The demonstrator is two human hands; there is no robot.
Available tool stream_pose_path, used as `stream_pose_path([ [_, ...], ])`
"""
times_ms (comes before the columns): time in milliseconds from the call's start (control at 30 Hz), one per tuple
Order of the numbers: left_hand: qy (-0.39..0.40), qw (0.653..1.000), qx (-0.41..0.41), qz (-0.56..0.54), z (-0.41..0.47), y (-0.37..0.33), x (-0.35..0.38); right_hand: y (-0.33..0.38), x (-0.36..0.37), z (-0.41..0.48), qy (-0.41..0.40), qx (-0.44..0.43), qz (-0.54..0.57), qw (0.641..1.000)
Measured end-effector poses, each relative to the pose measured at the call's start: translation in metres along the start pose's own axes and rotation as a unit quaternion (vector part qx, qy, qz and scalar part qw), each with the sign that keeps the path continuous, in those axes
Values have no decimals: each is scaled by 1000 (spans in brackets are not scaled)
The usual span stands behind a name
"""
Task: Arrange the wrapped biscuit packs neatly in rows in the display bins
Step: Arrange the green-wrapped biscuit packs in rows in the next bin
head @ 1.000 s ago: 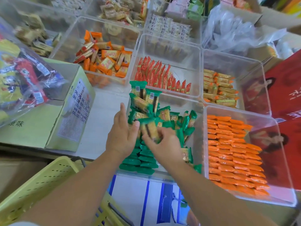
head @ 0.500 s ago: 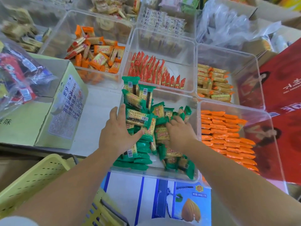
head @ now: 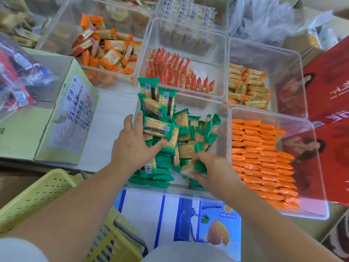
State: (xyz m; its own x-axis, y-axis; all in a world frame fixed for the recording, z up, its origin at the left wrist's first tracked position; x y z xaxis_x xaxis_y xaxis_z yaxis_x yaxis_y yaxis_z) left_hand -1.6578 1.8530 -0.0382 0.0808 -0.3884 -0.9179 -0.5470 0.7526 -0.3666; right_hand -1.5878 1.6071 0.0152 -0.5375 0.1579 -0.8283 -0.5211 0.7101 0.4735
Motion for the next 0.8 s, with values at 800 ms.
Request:
stream_pose_path([
  [800, -3, 1000, -5, 5, -1, -2, 0, 26, 78, 61, 72, 218, -63, 971],
])
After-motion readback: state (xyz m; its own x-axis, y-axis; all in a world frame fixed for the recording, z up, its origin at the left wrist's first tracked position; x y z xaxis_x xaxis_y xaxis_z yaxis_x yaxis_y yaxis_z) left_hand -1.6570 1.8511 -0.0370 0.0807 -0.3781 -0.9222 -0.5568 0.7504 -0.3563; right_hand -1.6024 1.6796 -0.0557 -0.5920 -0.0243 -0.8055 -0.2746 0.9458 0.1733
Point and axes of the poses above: each hand's wrist, its own z-axis towards the middle knuckle, its own x-axis out of the palm, y = z × x, the point moved 1 cm from there along z, towards the middle knuckle, and after that the axes turned 1 degree about -x, right-handed, at the moved point
